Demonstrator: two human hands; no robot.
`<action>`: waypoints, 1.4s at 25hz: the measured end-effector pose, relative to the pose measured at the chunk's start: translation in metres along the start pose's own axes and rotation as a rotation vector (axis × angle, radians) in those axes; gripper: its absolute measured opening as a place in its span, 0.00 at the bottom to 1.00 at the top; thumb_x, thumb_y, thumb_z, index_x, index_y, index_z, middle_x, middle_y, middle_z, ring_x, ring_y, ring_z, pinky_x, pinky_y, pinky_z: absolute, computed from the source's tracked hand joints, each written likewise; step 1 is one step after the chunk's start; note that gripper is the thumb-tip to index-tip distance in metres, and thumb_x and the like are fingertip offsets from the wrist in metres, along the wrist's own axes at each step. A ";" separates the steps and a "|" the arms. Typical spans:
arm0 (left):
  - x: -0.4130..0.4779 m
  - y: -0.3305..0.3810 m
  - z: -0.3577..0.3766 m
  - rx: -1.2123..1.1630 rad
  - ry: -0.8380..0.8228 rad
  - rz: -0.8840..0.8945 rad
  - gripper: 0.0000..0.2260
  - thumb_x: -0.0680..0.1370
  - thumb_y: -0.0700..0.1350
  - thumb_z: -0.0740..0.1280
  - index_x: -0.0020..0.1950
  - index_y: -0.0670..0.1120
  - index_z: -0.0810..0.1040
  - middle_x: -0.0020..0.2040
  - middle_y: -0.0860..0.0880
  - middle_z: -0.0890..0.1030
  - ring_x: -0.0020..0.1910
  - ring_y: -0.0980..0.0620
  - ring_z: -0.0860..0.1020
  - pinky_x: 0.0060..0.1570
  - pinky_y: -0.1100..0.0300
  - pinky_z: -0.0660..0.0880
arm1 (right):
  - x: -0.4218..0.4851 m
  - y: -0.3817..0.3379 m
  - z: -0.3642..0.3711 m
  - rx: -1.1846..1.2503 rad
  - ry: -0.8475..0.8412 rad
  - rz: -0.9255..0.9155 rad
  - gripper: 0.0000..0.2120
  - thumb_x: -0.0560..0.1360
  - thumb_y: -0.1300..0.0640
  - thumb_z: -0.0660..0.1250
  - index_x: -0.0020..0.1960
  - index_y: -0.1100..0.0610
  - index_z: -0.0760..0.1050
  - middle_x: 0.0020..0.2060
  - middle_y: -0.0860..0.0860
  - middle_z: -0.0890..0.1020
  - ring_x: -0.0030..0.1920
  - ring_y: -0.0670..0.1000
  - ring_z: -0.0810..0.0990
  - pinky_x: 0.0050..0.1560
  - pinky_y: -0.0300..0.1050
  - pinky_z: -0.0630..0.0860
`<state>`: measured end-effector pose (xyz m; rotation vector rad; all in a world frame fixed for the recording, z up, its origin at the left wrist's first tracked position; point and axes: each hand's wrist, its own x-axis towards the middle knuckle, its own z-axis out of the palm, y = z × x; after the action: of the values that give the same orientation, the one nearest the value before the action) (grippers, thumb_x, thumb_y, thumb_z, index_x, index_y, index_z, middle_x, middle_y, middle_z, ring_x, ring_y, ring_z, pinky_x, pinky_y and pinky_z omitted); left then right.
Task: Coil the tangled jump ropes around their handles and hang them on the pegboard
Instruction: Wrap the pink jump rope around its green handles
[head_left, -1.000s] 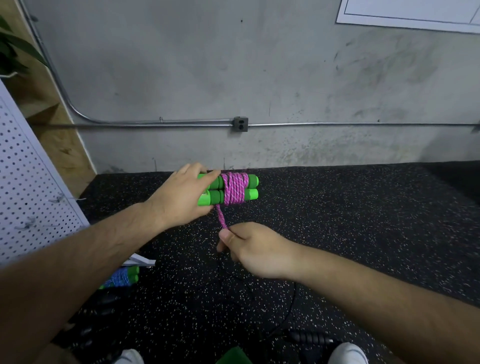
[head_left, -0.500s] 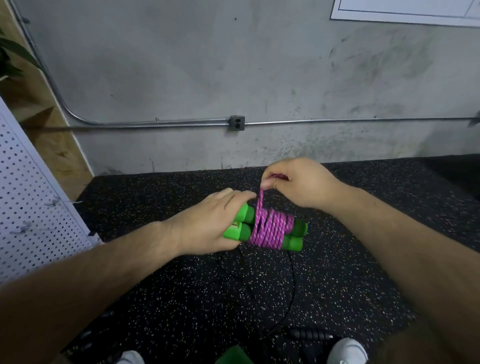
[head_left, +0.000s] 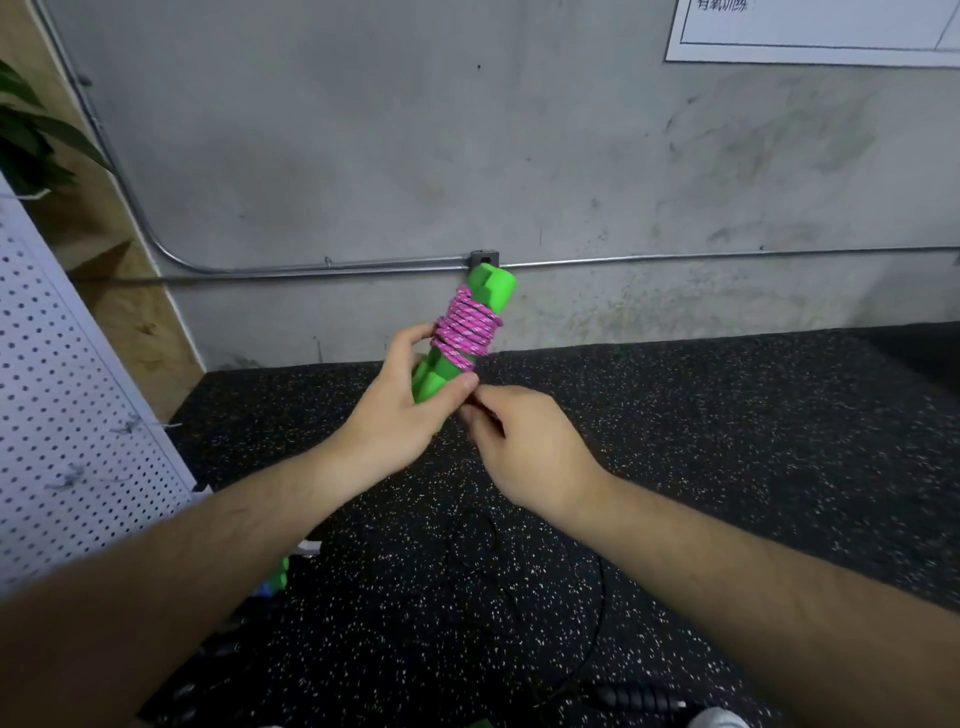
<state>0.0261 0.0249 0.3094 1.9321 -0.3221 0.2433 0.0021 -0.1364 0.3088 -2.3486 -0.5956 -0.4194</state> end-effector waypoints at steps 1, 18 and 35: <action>0.002 -0.002 -0.001 -0.041 0.014 -0.061 0.26 0.71 0.64 0.72 0.66 0.66 0.67 0.58 0.55 0.81 0.53 0.59 0.81 0.56 0.56 0.77 | -0.001 -0.002 -0.001 0.002 0.066 -0.018 0.07 0.80 0.58 0.65 0.45 0.58 0.78 0.36 0.49 0.78 0.36 0.49 0.73 0.38 0.44 0.66; -0.006 0.035 -0.011 -0.575 -0.029 -0.162 0.19 0.85 0.42 0.59 0.70 0.63 0.72 0.60 0.48 0.83 0.59 0.40 0.81 0.58 0.42 0.76 | 0.013 -0.010 -0.044 0.345 0.309 -0.119 0.06 0.74 0.59 0.75 0.52 0.57 0.85 0.43 0.47 0.85 0.45 0.42 0.82 0.50 0.38 0.78; -0.007 0.035 -0.005 -0.553 -0.038 -0.181 0.24 0.68 0.33 0.69 0.57 0.56 0.75 0.37 0.41 0.81 0.29 0.47 0.78 0.31 0.56 0.76 | 0.005 -0.007 -0.049 -0.065 0.183 -0.148 0.05 0.71 0.54 0.67 0.38 0.55 0.76 0.32 0.47 0.76 0.35 0.50 0.73 0.37 0.48 0.73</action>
<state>0.0076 0.0176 0.3398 1.4083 -0.2092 -0.0061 -0.0044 -0.1632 0.3505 -2.3021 -0.6783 -0.7225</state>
